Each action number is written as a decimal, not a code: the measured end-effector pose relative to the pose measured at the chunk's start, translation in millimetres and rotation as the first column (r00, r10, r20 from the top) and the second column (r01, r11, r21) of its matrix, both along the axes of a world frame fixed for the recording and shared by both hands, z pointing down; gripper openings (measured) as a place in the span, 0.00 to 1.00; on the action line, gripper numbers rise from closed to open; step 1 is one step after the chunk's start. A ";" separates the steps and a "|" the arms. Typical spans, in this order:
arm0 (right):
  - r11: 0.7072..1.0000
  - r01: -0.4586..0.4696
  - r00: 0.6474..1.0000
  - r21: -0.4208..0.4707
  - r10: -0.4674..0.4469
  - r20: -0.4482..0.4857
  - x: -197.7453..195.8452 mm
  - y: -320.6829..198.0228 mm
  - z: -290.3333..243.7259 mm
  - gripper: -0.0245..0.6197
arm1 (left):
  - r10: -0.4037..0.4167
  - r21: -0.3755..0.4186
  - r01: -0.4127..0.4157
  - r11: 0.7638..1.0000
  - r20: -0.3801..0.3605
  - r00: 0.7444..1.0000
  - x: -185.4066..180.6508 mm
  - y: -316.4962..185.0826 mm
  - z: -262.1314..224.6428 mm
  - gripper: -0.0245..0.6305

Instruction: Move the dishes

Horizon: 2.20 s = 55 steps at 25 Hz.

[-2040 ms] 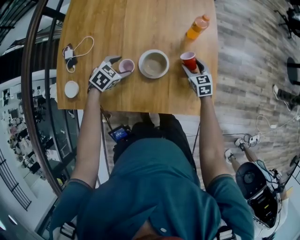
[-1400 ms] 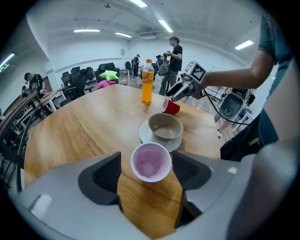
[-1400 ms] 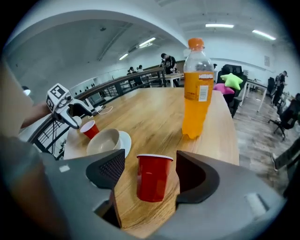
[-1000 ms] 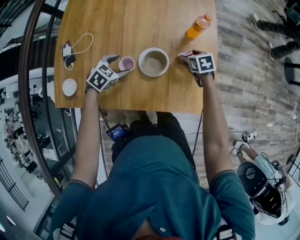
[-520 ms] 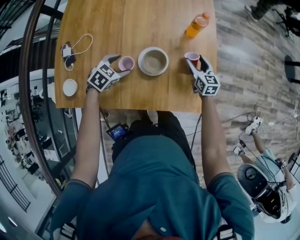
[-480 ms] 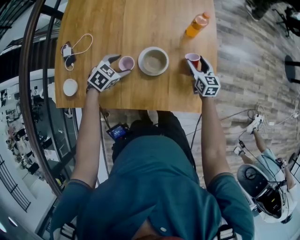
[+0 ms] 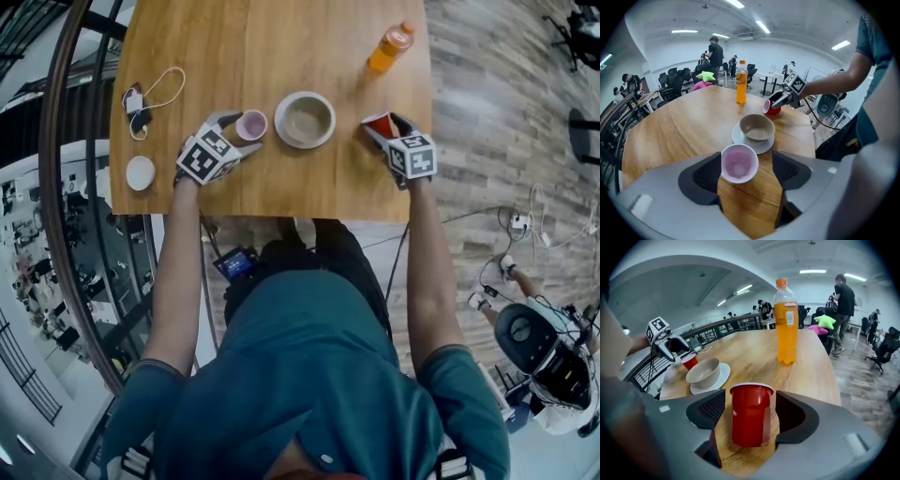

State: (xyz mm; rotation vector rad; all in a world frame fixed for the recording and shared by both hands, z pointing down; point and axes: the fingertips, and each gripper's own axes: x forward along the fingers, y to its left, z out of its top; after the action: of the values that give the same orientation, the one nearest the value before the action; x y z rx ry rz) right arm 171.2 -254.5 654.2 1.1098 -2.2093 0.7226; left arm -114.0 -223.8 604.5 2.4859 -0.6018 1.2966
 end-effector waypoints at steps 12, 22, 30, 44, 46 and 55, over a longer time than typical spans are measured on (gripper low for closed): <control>0.839 0.269 0.947 -0.473 -0.321 -0.031 -27.2 4.3 16.7 0.55 | -0.035 -0.010 0.035 0.999 -0.002 0.999 -2.7 7.1 -0.8 0.55; 0.954 -0.021 0.984 0.298 -0.033 0.175 -9.1 -50.1 -56.8 0.55 | -0.032 -0.011 0.032 0.999 -0.006 0.999 2.4 4.2 4.1 0.55; 0.935 -0.184 0.972 0.303 0.128 0.197 20.5 -15.5 -23.6 0.55 | -0.009 -0.016 0.009 1.000 0.015 1.000 -1.4 4.1 6.7 0.55; 0.918 -0.185 0.983 0.350 0.167 0.079 20.5 0.3 -55.7 0.58 | 0.015 0.011 -0.015 1.000 -0.007 1.000 1.0 4.8 -4.9 0.55; 0.914 -0.169 0.985 0.370 0.168 0.034 19.5 3.2 -62.5 0.58 | 0.007 0.026 -0.007 1.000 -0.024 1.000 -2.3 4.9 -8.5 0.55; 0.917 -0.064 0.992 0.394 0.102 -0.077 -26.9 12.6 -111.2 0.47 | -0.063 0.113 0.081 0.990 -0.152 0.986 -16.5 5.9 -33.4 0.55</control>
State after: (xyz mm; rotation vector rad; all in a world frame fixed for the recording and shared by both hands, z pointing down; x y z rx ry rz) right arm 144.3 -241.9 542.9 1.4061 -2.2917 0.2520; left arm -130.5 -217.8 571.0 2.6004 -0.7452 1.0679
